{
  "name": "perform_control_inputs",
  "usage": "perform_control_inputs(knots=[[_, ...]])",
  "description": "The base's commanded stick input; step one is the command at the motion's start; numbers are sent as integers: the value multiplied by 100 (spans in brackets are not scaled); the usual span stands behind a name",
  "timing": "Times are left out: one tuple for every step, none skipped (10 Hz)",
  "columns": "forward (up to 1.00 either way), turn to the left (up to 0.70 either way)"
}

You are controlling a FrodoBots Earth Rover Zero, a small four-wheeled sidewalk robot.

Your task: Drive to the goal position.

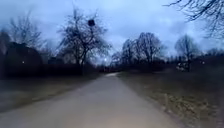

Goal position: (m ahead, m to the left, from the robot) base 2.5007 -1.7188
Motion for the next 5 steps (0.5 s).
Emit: perform_control_inputs(knots=[[100, 4], [100, 4], [100, 4], [100, 4], [100, 4]])
